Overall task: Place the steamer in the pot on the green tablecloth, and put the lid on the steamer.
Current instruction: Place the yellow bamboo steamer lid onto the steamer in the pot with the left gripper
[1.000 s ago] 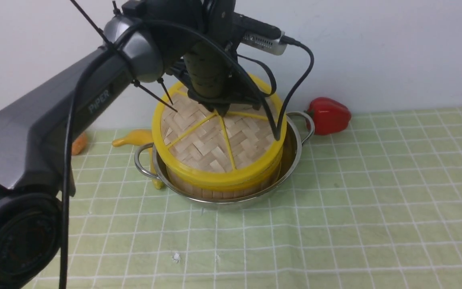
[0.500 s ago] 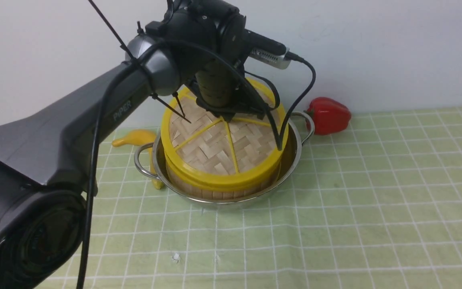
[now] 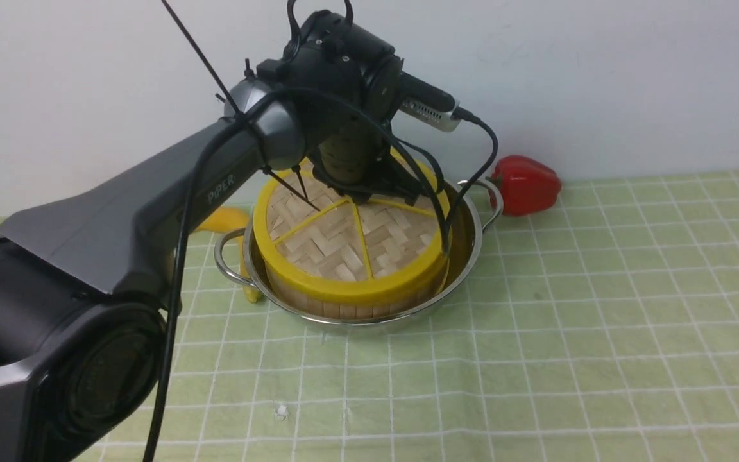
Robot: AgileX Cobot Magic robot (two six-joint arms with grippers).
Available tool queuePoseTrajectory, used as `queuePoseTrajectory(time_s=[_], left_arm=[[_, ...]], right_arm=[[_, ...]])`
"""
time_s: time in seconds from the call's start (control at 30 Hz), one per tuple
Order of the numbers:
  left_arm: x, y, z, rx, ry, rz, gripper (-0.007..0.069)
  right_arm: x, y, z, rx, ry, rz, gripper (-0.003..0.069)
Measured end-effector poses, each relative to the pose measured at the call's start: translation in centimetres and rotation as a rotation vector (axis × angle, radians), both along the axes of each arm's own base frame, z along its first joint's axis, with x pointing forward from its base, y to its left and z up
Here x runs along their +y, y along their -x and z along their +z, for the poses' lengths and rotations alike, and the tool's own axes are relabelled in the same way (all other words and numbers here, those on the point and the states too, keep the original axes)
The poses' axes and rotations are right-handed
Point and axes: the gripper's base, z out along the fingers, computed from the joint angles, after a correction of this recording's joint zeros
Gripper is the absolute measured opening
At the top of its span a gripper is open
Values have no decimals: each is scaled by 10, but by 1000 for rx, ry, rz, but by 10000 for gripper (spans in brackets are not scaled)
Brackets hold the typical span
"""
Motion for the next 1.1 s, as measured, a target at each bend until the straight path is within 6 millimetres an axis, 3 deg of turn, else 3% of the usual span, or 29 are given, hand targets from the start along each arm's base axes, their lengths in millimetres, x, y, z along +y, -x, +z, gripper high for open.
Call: queuePoseTrajectory(time_s=[0.43, 0.67, 1.1], left_arm=[[-5, -1, 1, -19, 54, -12, 116], [-7, -4, -14, 12, 51, -11, 116], [-5, -6, -16, -2, 36, 15, 116]], right_arm=[[0, 0, 0, 0, 0, 0, 407], [0, 0, 0, 0, -1, -1, 407], [0, 0, 0, 0, -1, -1, 407]])
